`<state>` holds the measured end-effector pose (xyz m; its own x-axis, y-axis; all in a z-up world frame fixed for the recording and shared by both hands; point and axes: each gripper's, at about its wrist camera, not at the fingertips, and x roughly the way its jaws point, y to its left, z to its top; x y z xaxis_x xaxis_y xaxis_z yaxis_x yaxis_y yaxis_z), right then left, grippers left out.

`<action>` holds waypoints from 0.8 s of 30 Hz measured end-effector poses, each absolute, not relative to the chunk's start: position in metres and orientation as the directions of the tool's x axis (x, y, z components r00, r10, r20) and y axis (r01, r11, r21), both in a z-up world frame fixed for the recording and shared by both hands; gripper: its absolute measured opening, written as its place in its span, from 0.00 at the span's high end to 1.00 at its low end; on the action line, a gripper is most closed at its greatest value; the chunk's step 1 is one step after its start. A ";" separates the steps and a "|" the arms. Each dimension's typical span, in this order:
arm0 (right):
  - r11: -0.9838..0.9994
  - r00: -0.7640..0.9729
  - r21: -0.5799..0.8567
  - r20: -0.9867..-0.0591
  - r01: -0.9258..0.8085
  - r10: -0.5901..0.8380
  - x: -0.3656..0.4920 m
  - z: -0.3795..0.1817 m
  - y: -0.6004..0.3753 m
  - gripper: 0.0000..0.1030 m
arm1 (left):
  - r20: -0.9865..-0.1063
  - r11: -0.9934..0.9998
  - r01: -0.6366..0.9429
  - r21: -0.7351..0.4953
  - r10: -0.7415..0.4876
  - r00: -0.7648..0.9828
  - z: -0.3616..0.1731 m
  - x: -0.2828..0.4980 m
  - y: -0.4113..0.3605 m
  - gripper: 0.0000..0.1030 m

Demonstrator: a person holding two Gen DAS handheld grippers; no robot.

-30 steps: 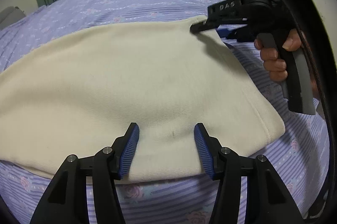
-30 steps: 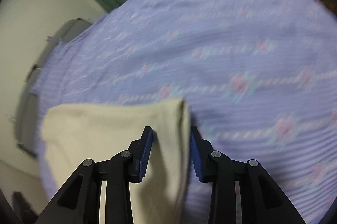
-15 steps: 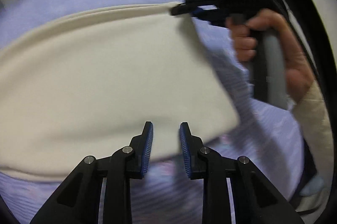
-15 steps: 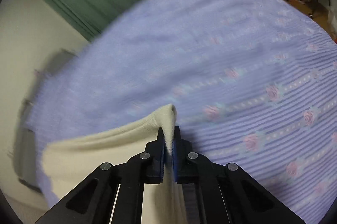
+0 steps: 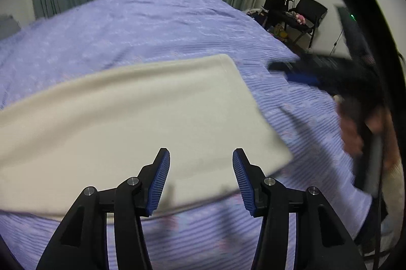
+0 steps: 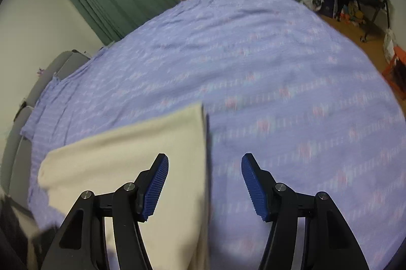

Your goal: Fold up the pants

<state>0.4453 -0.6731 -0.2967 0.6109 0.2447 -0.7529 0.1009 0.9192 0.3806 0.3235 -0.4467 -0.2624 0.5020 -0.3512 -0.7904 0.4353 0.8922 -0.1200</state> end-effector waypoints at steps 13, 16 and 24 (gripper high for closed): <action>0.821 0.518 0.537 -0.766 0.192 0.380 0.388 -0.374 -0.648 0.42 | -0.810 0.892 0.451 -0.039 -0.293 0.508 -0.282 0.335 -0.452 0.51; 0.792 0.526 0.588 -0.732 0.164 0.434 0.395 -0.383 -0.649 0.42 | -0.817 0.893 0.447 -0.052 -0.295 0.495 -0.289 0.339 -0.451 0.51; 0.666 0.563 0.735 -0.606 0.127 0.562 0.376 -0.402 -0.652 0.46 | -0.829 0.900 0.434 -0.042 -0.274 0.488 -0.292 0.345 -0.451 0.51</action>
<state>0.3757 -0.6519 -0.4016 0.5633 0.5617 -0.6060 0.1266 0.6661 0.7350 0.3452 -0.4515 -0.2920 0.4877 -0.2743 -0.8288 0.4340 0.8999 -0.0425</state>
